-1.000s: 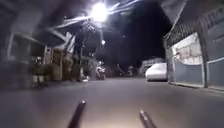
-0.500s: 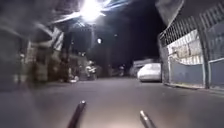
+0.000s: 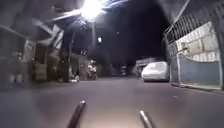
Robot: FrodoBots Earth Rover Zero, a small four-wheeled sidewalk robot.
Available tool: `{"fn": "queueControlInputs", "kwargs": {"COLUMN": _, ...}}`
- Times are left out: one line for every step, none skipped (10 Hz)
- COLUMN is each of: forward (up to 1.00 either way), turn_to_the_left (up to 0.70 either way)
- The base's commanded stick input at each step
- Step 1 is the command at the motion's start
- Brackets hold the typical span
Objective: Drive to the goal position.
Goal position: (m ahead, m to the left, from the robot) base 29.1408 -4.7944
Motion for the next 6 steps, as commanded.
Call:
{"fn": "queueControlInputs", "kwargs": {"forward": 1.0, "turn_to_the_left": 0.02}}
{"fn": "queueControlInputs", "kwargs": {"forward": 1.0, "turn_to_the_left": 0.02}}
{"fn": "queueControlInputs", "kwargs": {"forward": 1.0, "turn_to_the_left": 0.02}}
{"fn": "queueControlInputs", "kwargs": {"forward": 1.0, "turn_to_the_left": 0.02}}
{"fn": "queueControlInputs", "kwargs": {"forward": 1.0, "turn_to_the_left": 0.02}}
{"fn": "queueControlInputs", "kwargs": {"forward": 1.0, "turn_to_the_left": 0.02}}
